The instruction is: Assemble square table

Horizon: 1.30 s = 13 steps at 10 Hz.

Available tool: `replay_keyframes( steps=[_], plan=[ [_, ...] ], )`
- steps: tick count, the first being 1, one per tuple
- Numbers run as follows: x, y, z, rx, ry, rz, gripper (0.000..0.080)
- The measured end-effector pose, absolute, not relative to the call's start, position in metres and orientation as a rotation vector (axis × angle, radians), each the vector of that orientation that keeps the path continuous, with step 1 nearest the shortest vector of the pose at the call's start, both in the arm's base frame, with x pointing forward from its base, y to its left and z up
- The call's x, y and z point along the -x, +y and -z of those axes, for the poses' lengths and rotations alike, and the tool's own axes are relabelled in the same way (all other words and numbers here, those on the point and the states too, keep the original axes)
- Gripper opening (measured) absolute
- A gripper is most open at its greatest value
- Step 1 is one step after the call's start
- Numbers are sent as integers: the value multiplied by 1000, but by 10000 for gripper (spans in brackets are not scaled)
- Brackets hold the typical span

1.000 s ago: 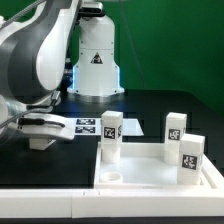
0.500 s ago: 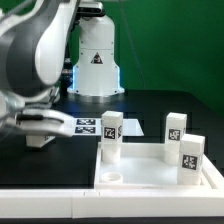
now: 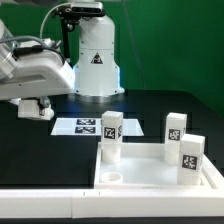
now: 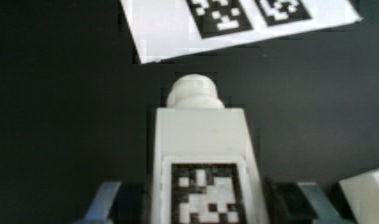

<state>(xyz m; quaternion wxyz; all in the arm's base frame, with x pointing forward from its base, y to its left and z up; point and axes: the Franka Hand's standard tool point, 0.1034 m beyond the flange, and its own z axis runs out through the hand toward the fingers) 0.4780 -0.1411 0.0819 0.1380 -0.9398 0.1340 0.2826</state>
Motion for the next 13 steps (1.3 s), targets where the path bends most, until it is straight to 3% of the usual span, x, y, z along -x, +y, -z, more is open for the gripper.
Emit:
replay_keyframes(
  steps=[1,3,4,8,11,13],
  plan=[
    [-499,-129,-90,2784,360,-656,284],
    [-541,-98,-123,2840,281,-358,284],
    [-562,-90,-130,2877,212,-190,284],
    [-557,-103,-122,2955,290,115,284],
    [-599,-71,-143,3024,187,520,284],
    [-599,-82,-144,3079,143,741,284]
  ],
)
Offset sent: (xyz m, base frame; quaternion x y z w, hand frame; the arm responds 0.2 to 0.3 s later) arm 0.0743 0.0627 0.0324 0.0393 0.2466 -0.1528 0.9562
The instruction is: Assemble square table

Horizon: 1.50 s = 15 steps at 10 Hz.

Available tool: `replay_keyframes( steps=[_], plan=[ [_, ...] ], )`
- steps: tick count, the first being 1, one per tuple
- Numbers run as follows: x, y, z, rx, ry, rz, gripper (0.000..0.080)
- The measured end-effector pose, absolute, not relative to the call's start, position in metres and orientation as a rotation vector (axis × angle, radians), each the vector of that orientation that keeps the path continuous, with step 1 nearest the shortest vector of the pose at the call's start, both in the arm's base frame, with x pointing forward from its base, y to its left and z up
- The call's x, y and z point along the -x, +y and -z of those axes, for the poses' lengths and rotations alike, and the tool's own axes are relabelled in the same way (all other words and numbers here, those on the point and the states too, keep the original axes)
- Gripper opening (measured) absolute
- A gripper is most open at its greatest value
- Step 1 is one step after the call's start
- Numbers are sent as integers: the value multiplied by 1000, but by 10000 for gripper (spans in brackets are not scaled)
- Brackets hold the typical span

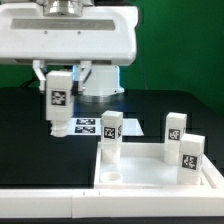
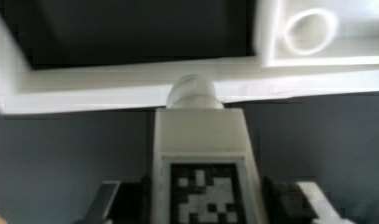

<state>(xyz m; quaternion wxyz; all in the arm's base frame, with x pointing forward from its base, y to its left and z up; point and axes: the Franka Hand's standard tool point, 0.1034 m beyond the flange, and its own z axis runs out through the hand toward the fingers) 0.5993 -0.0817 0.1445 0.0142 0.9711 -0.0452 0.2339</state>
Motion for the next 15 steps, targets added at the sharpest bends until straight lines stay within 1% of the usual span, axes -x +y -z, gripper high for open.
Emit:
replay_keyframes(
  steps=[2,3,5,6,7,11,13,15],
  plan=[
    [-597,-81,-142,-3031,-157,-719,284],
    [-598,-74,-140,-3040,-198,-719,284],
    [-609,-31,-133,-3079,-281,-720,284],
    [-614,-15,-125,-3070,-327,-750,284],
    [-614,0,-111,-3058,-299,-759,284],
    [-612,-3,-109,-3053,-295,-751,284],
    [-609,-7,-96,-3023,-290,-767,284],
    [-610,-12,-91,-3020,-302,-758,284]
  ],
)
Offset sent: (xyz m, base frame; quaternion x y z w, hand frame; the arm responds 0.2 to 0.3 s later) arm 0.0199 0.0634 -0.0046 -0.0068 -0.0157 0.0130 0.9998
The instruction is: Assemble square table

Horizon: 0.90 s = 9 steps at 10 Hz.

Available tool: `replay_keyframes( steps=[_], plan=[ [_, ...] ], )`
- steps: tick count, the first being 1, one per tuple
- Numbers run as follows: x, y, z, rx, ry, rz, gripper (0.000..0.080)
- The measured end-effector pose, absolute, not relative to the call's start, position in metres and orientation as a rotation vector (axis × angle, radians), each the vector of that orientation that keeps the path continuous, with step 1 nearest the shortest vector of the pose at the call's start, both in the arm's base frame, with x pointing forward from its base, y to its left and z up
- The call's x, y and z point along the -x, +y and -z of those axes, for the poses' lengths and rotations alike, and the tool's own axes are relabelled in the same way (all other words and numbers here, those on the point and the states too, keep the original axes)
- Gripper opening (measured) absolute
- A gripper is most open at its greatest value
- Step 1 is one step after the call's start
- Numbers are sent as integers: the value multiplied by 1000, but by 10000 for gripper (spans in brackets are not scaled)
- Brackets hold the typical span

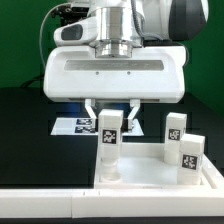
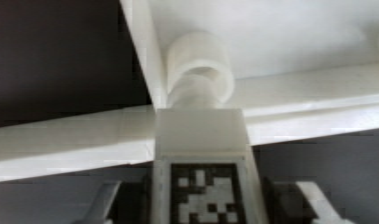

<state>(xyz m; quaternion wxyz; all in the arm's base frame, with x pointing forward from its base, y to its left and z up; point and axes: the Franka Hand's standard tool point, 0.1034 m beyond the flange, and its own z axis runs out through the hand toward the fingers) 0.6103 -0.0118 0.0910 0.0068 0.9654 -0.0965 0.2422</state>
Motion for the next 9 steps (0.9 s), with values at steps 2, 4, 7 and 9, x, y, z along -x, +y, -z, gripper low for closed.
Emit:
replay_keyframes(
  steps=[2,4,7,9],
  plan=[
    [-610,-8,-86,-3023,-308,-753,284],
    [-612,-1,-85,-3022,-311,-764,284],
    [-617,-3,-85,-2999,-314,-802,284],
    [-618,-5,-85,-2993,-318,-810,284]
  ],
)
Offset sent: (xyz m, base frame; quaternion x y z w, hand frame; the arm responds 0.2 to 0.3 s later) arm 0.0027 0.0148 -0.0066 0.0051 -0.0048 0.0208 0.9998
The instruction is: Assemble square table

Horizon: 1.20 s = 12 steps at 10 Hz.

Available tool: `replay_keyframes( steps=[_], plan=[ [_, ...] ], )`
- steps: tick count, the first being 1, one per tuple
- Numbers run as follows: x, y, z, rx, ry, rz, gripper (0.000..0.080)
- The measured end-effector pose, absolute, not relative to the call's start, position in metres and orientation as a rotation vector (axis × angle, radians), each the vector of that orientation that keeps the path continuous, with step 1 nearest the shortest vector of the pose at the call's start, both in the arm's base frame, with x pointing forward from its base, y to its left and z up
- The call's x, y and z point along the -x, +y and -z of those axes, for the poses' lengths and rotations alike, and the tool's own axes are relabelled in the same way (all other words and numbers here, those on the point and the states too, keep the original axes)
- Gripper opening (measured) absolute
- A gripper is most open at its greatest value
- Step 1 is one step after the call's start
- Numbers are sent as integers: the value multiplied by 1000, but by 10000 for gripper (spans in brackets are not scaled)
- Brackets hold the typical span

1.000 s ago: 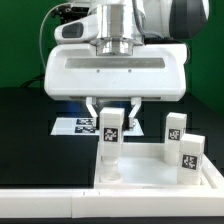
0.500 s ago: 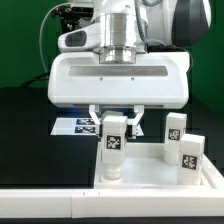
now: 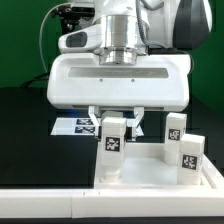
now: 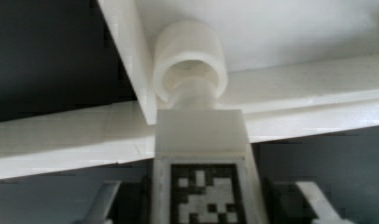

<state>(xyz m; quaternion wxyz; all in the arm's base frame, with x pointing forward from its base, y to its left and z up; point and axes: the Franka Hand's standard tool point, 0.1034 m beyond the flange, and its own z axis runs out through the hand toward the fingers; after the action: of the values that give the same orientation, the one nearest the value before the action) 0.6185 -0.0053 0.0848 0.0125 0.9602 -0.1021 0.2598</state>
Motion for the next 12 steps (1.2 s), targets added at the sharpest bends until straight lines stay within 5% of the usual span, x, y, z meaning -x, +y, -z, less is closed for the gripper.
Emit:
replay_keyframes(
  steps=[12],
  plan=[
    [-611,-4,-73,-3014,-367,-757,284]
  ],
)
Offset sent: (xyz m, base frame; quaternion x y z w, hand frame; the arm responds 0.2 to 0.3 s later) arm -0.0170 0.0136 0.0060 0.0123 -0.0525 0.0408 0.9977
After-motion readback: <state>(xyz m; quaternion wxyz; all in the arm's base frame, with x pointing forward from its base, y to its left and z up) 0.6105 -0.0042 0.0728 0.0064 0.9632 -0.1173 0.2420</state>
